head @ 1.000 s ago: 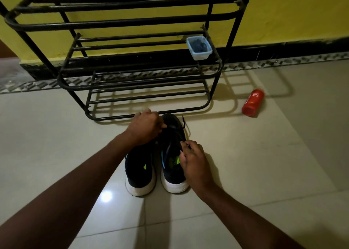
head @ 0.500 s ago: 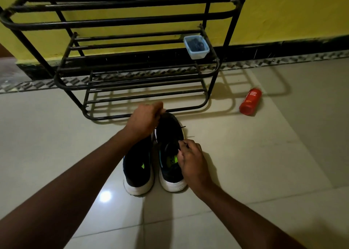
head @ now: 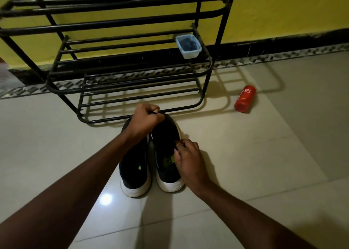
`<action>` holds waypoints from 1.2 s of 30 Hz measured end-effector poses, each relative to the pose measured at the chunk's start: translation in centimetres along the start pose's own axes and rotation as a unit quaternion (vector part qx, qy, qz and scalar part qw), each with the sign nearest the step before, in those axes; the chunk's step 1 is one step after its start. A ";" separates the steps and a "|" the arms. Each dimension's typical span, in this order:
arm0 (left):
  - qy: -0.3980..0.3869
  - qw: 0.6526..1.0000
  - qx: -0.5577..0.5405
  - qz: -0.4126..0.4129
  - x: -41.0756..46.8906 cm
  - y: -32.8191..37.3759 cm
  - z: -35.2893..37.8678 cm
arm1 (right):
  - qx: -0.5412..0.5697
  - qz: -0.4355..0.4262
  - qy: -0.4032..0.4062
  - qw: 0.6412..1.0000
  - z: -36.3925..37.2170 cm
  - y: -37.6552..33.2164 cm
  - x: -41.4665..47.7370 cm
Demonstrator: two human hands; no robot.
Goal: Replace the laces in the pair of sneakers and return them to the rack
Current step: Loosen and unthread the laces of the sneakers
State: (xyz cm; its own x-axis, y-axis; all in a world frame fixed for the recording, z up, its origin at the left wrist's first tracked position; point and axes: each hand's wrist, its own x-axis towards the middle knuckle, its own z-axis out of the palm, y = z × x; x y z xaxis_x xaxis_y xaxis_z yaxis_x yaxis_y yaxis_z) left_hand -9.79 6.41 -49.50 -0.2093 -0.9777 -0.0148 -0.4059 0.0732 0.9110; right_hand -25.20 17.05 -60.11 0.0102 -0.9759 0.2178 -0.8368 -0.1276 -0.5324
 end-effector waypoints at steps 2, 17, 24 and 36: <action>-0.001 0.996 -0.091 -0.005 0.0 1.1 0.6 | 0.023 0.008 -0.008 1.000 -0.1 0.2 0.0; -0.012 0.949 -0.229 -0.216 1.5 2.4 14.3 | 0.670 0.383 0.009 0.636 -8.7 4.5 1.1; -0.075 0.914 -0.228 -0.327 1.9 1.5 19.8 | 0.453 0.418 0.103 0.781 -8.6 9.8 0.8; -0.138 0.934 -0.187 -0.272 0.5 2.0 22.1 | 0.170 0.344 0.030 0.923 -10.4 14.2 -0.5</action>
State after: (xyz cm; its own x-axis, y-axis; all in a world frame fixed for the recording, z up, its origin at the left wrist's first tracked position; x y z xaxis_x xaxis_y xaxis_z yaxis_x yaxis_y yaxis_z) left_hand -30.38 10.37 -56.85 -0.3044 -0.7586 -0.5761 -0.1914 -0.5437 0.8172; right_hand -42.75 17.59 -59.30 -0.4985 -0.8365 -0.2275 -0.4133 0.4601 -0.7858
